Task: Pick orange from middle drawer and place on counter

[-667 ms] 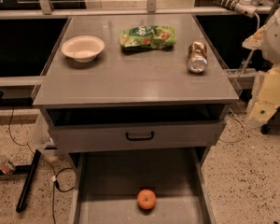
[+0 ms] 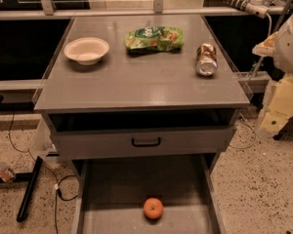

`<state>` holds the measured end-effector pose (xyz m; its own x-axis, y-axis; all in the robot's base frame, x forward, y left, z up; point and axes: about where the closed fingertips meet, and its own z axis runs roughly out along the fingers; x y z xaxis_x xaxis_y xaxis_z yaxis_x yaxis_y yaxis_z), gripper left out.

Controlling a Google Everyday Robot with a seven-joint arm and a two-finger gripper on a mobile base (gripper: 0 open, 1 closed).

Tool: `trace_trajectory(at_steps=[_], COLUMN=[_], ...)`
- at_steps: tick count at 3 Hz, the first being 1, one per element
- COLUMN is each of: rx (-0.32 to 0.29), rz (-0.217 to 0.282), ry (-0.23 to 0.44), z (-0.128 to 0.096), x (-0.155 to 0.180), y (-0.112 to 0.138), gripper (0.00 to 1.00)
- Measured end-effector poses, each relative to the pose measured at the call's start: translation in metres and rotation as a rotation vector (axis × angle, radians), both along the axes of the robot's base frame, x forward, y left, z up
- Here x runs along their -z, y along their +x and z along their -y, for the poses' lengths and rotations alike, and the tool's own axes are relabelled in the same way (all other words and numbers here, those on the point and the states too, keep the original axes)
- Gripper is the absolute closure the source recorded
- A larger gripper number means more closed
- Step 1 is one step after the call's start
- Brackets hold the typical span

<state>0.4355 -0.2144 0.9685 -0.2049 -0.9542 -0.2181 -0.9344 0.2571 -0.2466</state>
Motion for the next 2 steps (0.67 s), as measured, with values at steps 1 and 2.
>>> trace_trajectory(at_steps=[1,2], rx=[-0.029,-0.067], rz=[0.002,0.014], ry=[0.021,0.075], z=[-0.011,-0.019], x=[0.029,0.078], y=[-0.010,-0.028], gripper=[0.00,0.00])
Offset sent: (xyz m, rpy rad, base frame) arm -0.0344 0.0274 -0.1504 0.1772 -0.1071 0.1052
